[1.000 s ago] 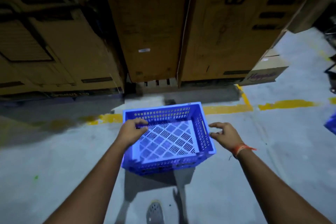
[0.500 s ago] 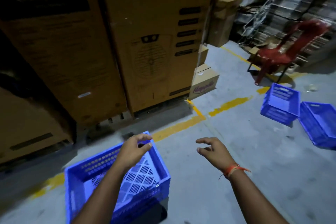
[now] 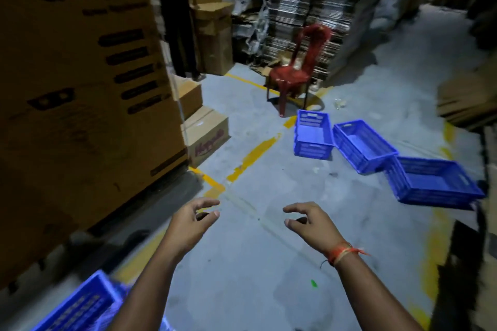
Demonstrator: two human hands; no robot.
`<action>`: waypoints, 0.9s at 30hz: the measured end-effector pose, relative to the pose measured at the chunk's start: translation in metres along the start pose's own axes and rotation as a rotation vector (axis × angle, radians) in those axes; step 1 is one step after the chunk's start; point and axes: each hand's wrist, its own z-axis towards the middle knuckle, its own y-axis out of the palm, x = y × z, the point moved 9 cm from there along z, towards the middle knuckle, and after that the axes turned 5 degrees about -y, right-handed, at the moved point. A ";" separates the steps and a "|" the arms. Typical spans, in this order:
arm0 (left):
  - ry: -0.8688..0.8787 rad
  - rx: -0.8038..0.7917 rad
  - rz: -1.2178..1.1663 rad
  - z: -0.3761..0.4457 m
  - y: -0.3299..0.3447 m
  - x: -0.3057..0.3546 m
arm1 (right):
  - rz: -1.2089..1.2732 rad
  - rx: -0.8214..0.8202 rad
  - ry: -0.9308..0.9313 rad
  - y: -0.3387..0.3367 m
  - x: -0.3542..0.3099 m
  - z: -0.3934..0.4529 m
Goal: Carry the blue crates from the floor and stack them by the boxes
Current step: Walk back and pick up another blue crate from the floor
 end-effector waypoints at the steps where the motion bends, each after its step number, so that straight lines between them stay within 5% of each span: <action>1: 0.005 -0.035 0.012 0.014 0.016 0.006 | 0.007 0.025 0.027 -0.011 0.014 0.002; 15: 0.034 -0.390 0.217 0.278 0.190 0.081 | 0.113 0.207 0.399 -0.122 0.171 0.113; 27: 0.101 -0.597 0.369 0.498 0.300 0.173 | 0.218 0.382 0.511 -0.206 0.251 0.271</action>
